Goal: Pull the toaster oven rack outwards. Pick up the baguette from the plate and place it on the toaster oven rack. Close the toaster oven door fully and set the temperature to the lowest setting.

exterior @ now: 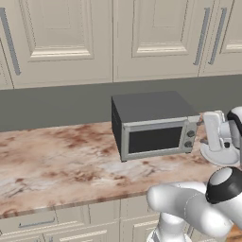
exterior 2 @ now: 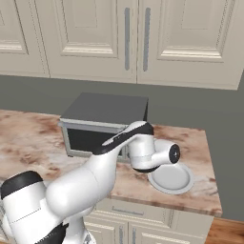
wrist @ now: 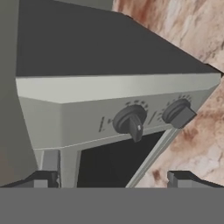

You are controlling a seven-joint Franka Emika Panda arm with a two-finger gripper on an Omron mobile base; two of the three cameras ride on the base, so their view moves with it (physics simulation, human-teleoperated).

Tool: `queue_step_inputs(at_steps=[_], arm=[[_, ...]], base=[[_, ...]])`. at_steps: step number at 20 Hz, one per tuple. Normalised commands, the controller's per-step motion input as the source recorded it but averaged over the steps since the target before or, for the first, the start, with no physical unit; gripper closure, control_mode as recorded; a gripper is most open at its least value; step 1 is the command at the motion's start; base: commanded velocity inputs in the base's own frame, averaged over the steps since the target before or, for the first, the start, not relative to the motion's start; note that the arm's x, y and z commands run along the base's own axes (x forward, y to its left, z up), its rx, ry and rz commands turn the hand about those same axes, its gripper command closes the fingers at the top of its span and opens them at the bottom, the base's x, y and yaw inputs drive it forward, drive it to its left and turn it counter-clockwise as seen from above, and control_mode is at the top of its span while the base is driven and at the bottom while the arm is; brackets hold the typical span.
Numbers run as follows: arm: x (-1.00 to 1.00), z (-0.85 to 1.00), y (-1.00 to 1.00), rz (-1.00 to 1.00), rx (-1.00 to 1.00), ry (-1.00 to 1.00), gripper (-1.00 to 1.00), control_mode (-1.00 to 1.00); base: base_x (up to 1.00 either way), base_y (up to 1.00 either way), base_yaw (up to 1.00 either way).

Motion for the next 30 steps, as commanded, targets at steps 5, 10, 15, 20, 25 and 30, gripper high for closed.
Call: queue_step_inputs(at_steps=[5,10,15,20,25,30], arm=[[0.00,0.00,-0.01,0.02,0.03,0.00,-1.00,-1.00],[0.02,0.00,0.00,0.01,0.03,0.00,-1.00,-1.00],[-0.01,-0.12,0.03,0.00,0.01,-0.05,-1.00,-1.00],[-0.03,-0.09,0.23,0.00,0.00,-0.07,-1.00,-1.00],[0.00,0.00,0.22,0.00,0.00,-0.02,-1.00,-1.00],[0.06,-0.02,-0.05,0.00,0.00,0.00,-1.00,-1.00]], base=[[0.00,0.00,0.00],[0.00,0.00,0.00],[0.00,0.00,0.00],[0.00,0.00,0.00],[0.00,0.00,0.00],[0.00,0.00,0.00]])
